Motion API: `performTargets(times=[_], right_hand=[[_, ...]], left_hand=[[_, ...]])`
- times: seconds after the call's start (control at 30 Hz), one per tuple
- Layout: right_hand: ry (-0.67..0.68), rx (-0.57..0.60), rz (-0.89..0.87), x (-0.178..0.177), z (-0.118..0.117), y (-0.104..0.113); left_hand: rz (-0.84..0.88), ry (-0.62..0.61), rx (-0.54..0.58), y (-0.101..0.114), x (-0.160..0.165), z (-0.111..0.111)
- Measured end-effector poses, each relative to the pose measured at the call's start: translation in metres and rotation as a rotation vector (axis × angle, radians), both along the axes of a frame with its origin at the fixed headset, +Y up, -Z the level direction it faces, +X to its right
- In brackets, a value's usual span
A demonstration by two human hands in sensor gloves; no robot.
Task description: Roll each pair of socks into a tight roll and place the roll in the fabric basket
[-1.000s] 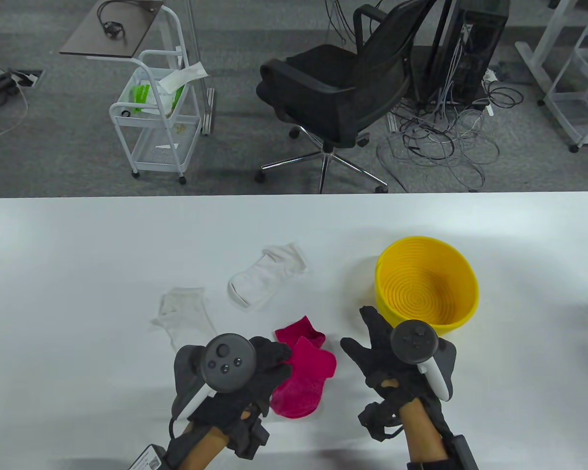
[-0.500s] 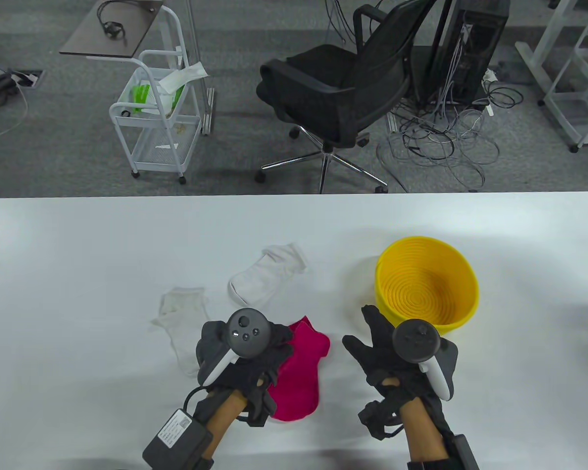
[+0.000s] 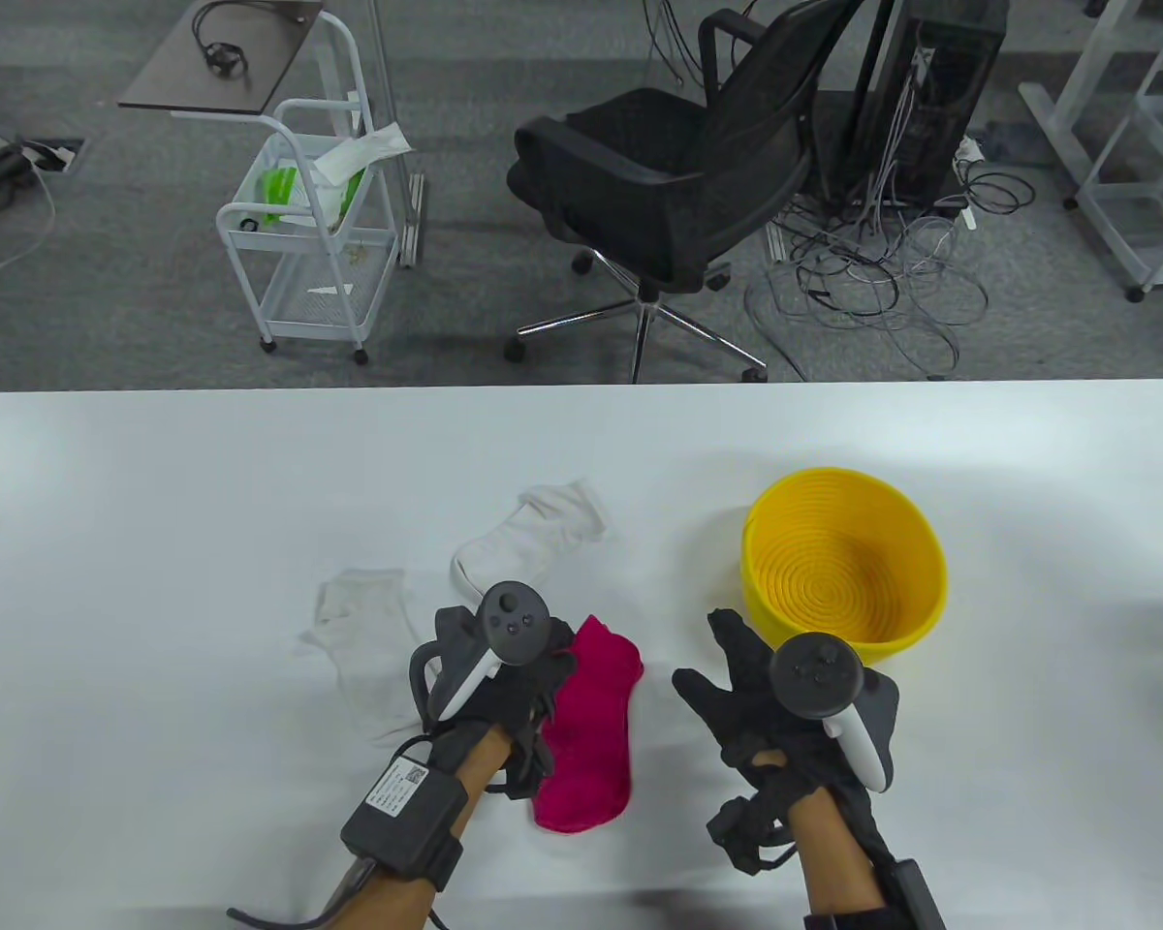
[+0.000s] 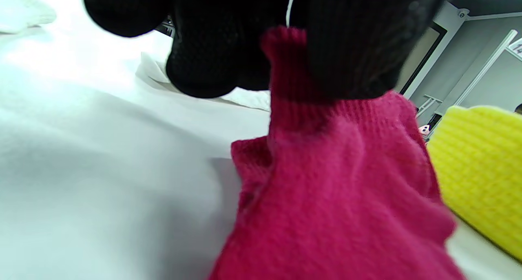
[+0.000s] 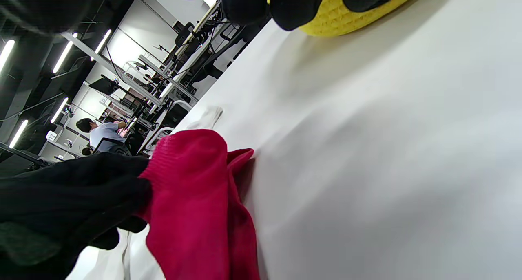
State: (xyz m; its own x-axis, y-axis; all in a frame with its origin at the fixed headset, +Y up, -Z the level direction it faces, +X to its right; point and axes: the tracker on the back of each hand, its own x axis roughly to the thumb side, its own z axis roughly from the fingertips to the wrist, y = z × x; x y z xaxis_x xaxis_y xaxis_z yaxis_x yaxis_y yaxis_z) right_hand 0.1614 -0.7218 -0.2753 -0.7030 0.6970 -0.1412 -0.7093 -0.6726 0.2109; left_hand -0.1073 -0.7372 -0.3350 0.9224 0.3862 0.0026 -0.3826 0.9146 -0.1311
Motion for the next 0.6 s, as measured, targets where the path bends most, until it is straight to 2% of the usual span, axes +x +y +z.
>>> performTargets(times=[0.13,0.23,0.5,0.6], right_hand=[[0.027,0.002,-0.001,-0.005,0.003,0.0],[0.072,0.031,0.021,-0.012,0.007,0.006],[0.148,0.062,0.115,-0.033,0.016,0.012],[0.197,0.075,0.164,-0.042,0.02,0.014]], left_hand=[[-0.139,-0.005,0.035,-0.003,0.005,0.0],[-0.159,-0.012,0.073,0.004,0.002,0.005],[-0.003,-0.071,0.05,0.037,-0.029,0.04],[0.092,-0.124,-0.017,0.042,-0.04,0.059]])
